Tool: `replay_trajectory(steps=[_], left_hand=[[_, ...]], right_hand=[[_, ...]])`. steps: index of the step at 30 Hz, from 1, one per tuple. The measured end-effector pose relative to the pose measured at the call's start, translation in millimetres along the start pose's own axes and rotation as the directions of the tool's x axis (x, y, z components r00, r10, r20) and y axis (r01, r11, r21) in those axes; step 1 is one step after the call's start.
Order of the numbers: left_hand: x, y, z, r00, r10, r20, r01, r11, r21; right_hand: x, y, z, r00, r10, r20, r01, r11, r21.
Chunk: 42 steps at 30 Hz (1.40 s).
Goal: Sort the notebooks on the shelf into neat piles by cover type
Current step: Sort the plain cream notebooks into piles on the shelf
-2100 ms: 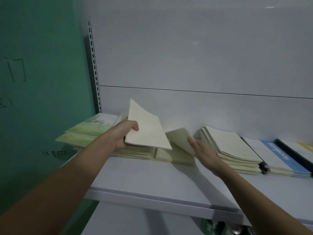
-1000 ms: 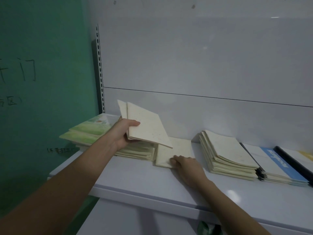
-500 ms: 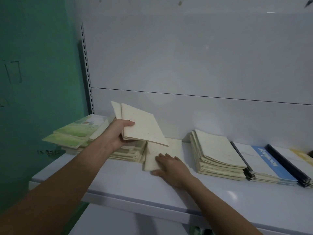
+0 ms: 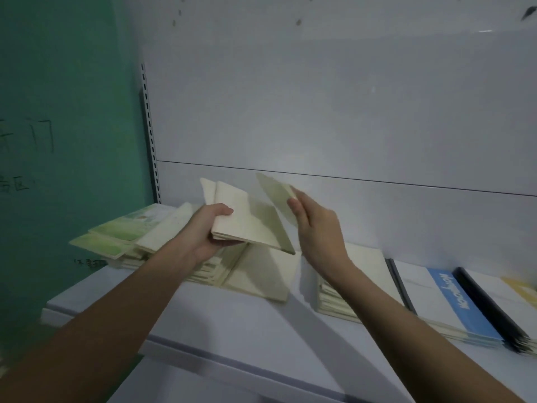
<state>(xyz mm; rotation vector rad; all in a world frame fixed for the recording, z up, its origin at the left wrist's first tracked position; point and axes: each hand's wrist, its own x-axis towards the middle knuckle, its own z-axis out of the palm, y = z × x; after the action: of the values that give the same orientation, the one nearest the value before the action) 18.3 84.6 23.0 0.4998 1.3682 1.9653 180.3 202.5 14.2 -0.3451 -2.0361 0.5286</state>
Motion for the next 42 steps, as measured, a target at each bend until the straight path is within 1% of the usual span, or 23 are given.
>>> replay_trajectory(steps=[2,4,7,8,10,12,14,15,16,18,19,21,24,27,30,31,32,33,35,37,38,40,42], left_hand=[[4.4,-10.0,25.0,0.999,0.001,0.039,0.001,0.998,-0.062],[8.9,-16.7,46.2,0.993,-0.004,0.118,0.012,0.998,-0.068],[12.4,-26.9,67.9,0.983,0.061,0.175,-0.052,0.997,-0.055],[16.0,-32.2,73.4,0.981,0.069,0.181,-0.060,0.997,-0.055],[18.0,-41.7,88.1,0.984,0.075,0.161,-0.069,0.997,-0.042],[17.0,-51.1,105.9,0.988,0.057,0.142,-0.051,0.997,-0.049],[12.3,-61.0,123.7,0.992,0.008,0.126,-0.001,0.998,-0.058],[10.5,-67.6,130.7,0.992,-0.014,0.122,0.021,0.998,-0.052],[9.5,-74.6,137.1,0.991,-0.033,0.126,0.037,0.999,-0.029],[9.3,-87.5,148.0,0.983,-0.083,0.163,0.077,0.996,0.043],[8.5,-92.6,152.5,0.973,-0.124,0.194,0.109,0.990,0.085],[8.4,-100.1,160.2,0.952,-0.188,0.240,0.143,0.971,0.194],[19.2,-107.4,167.3,0.968,-0.132,0.214,0.037,0.916,0.399],[32.8,-114.3,167.7,0.980,-0.061,0.187,-0.058,0.819,0.570],[57.4,-138.6,153.7,0.991,-0.036,0.132,-0.082,0.619,0.781],[57.4,-146.7,149.3,0.991,-0.037,0.127,-0.077,0.617,0.783],[53.7,-153.2,147.1,0.989,-0.041,0.142,-0.072,0.702,0.708],[49.4,-159.9,145.4,0.986,-0.056,0.156,-0.045,0.815,0.578],[46.0,-170.7,144.6,0.988,-0.034,0.150,-0.021,0.937,0.347],[56.4,-186.7,133.9,0.993,0.048,0.109,-0.066,0.984,0.168],[63.4,-195.6,127.6,0.995,0.045,0.086,-0.054,0.993,0.100],[70.6,-207.2,116.9,0.993,-0.017,0.121,0.010,0.998,0.060],[74.0,-211.1,114.1,0.990,-0.002,0.144,-0.015,0.993,0.116]], right_hand=[[-10.9,-2.6,0.5,0.977,-0.141,0.158,0.166,0.973,-0.161],[-22.2,2.6,-3.1,0.935,-0.237,0.264,0.304,0.920,-0.248],[-22.7,21.7,-23.8,0.901,-0.283,0.330,0.373,0.893,-0.252],[-21.3,25.3,-34.2,0.901,-0.244,0.359,0.328,0.924,-0.195],[-19.8,34.5,-57.0,0.916,-0.068,0.394,0.087,0.996,-0.029],[-19.7,50.1,-79.3,0.950,0.147,0.276,-0.158,0.987,0.018],[-22.7,67.7,-96.8,0.926,0.354,0.133,-0.355,0.935,-0.023],[-26.1,76.9,-103.2,0.870,0.474,0.137,-0.483,0.874,0.045],[-29.9,85.5,-108.1,0.793,0.576,0.198,-0.608,0.772,0.186],[-37.3,99.7,-113.6,0.643,0.681,0.350,-0.752,0.476,0.455],[-41.0,105.2,-115.7,0.608,0.707,0.361,-0.770,0.415,0.485],[-47.2,118.3,-116.5,0.592,0.759,0.273,-0.787,0.470,0.399],[-56.3,133.6,-113.3,0.587,0.790,0.179,-0.806,0.550,0.216],[-57.1,141.7,-109.7,0.608,0.770,0.194,-0.790,0.610,0.060],[-54.2,155.7,-99.9,0.652,0.726,0.217,-0.692,0.687,-0.221],[-53.8,159.7,-95.9,0.660,0.717,0.225,-0.647,0.694,-0.315],[-55.2,165.3,-91.0,0.670,0.707,0.227,-0.624,0.702,-0.343],[-58.0,168.6,-87.6,0.678,0.697,0.232,-0.634,0.715,-0.294],[-66.9,173.2,-85.4,0.705,0.679,0.205,-0.682,0.728,-0.068],[-74.5,175.8,-86.9,0.711,0.675,0.199,-0.701,0.703,0.121],[-76.8,180.3,-88.0,0.704,0.679,0.209,-0.710,0.674,0.203],[-78.0,184.9,-91.4,0.666,0.705,0.245,-0.742,0.594,0.311],[-77.0,186.3,-91.0,0.652,0.715,0.254,-0.756,0.585,0.293]])
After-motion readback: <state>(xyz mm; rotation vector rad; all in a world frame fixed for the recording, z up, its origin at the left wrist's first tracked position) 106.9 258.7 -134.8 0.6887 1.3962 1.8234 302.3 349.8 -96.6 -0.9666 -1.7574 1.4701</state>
